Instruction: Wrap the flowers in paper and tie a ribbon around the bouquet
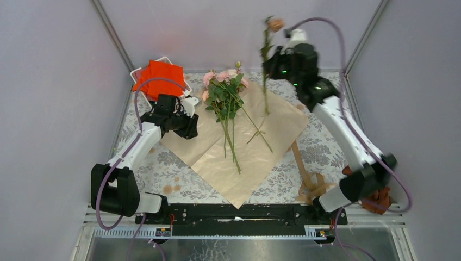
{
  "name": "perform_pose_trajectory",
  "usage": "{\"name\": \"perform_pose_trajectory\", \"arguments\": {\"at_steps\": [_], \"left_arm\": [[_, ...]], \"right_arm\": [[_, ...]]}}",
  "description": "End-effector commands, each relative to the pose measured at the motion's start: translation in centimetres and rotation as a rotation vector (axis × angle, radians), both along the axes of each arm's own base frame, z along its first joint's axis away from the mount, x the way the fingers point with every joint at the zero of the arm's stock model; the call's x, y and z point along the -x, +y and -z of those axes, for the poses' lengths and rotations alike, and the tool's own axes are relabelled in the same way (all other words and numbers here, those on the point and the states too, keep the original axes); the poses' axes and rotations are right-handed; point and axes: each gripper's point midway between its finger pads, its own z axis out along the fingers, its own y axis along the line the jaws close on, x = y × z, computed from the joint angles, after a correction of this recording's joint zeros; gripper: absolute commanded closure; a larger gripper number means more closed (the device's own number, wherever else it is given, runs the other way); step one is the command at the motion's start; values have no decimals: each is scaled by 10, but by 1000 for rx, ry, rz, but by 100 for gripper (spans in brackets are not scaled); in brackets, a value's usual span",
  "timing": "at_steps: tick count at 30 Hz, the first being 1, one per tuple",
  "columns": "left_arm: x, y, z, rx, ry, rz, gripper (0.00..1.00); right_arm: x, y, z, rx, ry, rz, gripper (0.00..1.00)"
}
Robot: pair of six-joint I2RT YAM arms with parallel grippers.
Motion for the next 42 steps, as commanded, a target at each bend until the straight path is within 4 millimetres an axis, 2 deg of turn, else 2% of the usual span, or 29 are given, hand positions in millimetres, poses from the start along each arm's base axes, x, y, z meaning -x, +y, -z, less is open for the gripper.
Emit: {"name": "perform_pose_trajectory", "arguments": {"at_steps": [1, 5, 8, 9, 11, 13, 16, 19, 23, 25, 28, 31, 36, 42], "left_arm": [[-5, 5, -2, -7, -14, -26, 53], [-6, 7, 5, -11, 3, -33, 53], [-9, 6, 11, -8, 19, -40, 53], [-11, 5, 13, -6, 25, -42, 53], [-12, 4, 18, 0, 40, -43, 53], [-12, 2, 22, 6, 54, -40, 53], [-11, -1, 28, 16, 79, -31, 53], [-11, -2, 33, 22, 98, -27, 53], [-12, -4, 33, 30, 106, -26, 53], [-11, -4, 33, 33, 105, -24, 53], [-7, -5, 34, 36, 108, -18, 53], [-7, -6, 35, 43, 115, -15, 53], [-6, -6, 35, 43, 117, -19, 54], [-3, -4, 35, 39, 112, -20, 54]], "right_arm": [[-11, 114, 97, -40, 237, -315, 100], [-39, 159, 161, -26, 366, -350, 100], [-66, 174, 200, 11, 420, -338, 100], [-72, 178, 222, 38, 463, -335, 100], [-80, 189, 242, 58, 488, -350, 100], [-83, 194, 256, 69, 506, -362, 94], [-83, 191, 262, 99, 518, -348, 74], [-82, 180, 250, 149, 480, -337, 52], [-73, 160, 218, 231, 407, -331, 39], [-68, 141, 212, 269, 389, -286, 35], [-61, 113, 226, 271, 415, -216, 33], [-54, 102, 256, 279, 478, -203, 32], [-51, 106, 297, 306, 578, -227, 32], [-58, 115, 322, 288, 624, -230, 35]]}}
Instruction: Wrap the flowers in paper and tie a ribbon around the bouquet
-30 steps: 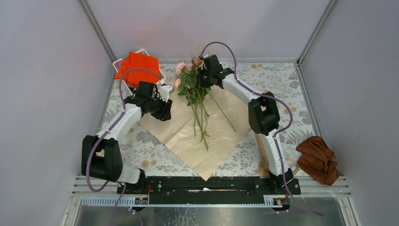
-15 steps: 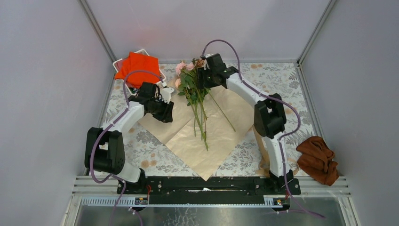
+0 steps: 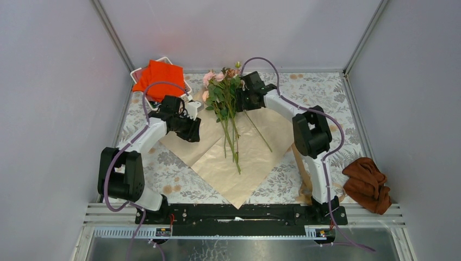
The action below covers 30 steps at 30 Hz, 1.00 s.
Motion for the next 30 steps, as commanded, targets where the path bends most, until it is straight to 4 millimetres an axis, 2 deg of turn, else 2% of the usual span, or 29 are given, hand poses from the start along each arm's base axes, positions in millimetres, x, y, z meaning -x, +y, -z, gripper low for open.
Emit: {"name": "perform_pose_trajectory", "arguments": {"at_steps": [1, 6, 8, 10, 16, 21, 25, 30], "left_arm": [[-3, -1, -5, 25, -36, -3, 54], [-1, -1, -2, 24, -30, 4, 54], [-1, -2, 0, 28, -29, 7, 54], [-2, -4, 3, 34, -20, 10, 54], [-3, -4, 7, 32, -1, 2, 54], [-1, -3, 10, 30, 6, 1, 54], [-3, -3, 10, 30, 11, -6, 54], [-1, 0, 11, 12, 7, -7, 54]], "right_arm": [[-11, 10, 2, -21, -4, 7, 40], [-11, 9, -1, -27, 4, 42, 85], [-9, 8, -8, -45, 4, 69, 95], [-6, 8, -19, -67, 7, 110, 99], [10, 38, -47, -260, 30, 140, 100], [12, 55, -39, -329, 53, 160, 100], [11, 58, -23, -320, 79, 165, 85], [10, 50, -23, -268, 63, 152, 64]]}}
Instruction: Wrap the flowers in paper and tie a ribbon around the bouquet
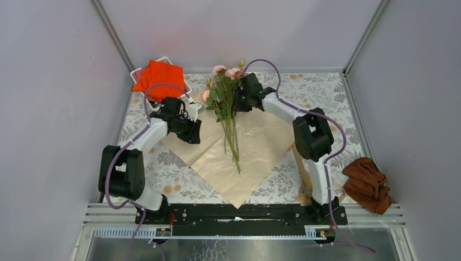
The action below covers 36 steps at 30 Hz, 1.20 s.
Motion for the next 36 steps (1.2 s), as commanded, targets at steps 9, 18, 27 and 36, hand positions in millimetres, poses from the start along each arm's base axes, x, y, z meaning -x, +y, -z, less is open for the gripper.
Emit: {"name": "perform_pose_trajectory", "arguments": {"at_steps": [9, 18, 27, 36], "left_arm": [[-8, 3, 4, -9, -20, -8, 54], [-4, 9, -22, -45, -92, 65, 48], [17, 1, -35, 1, -92, 163, 33], [28, 0, -37, 12, -90, 180, 31]], "right_arm": [[11, -31, -44, 107, -89, -99, 41], [146, -29, -69, 26, -246, -754, 39], [304, -54, 6, 347, -484, -1700, 34], [295, -106, 32, 682, -450, -1792, 33]]}}
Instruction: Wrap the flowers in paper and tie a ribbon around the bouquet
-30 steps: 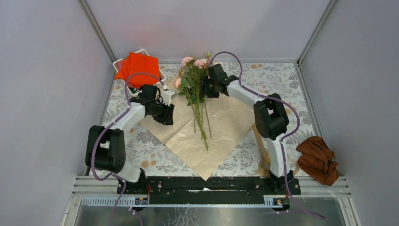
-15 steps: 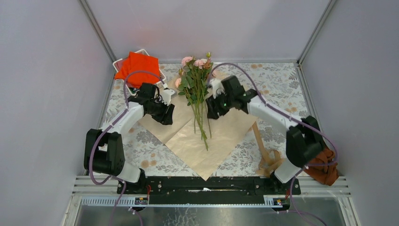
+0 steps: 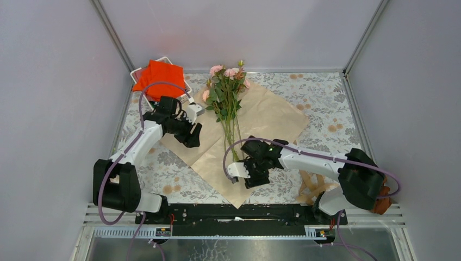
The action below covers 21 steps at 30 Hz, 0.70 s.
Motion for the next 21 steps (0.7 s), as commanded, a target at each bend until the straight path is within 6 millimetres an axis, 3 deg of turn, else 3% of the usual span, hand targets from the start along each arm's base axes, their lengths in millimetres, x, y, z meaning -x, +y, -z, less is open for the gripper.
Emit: {"name": "perform_pose_trajectory", "arguments": {"at_steps": [1, 5, 12, 21], "left_arm": [[9, 0, -3, 16, -6, 26, 31], [11, 0, -3, 15, -13, 34, 31], [14, 0, 1, 14, -1, 40, 30], [16, 0, 3, 19, 3, 47, 30]], "right_arm": [[-19, -34, 3, 114, -196, -82, 33], [-20, -41, 12, 141, -246, -94, 32], [-25, -31, 24, 104, -321, -125, 33], [-36, -20, 22, 39, -416, -136, 35]]}}
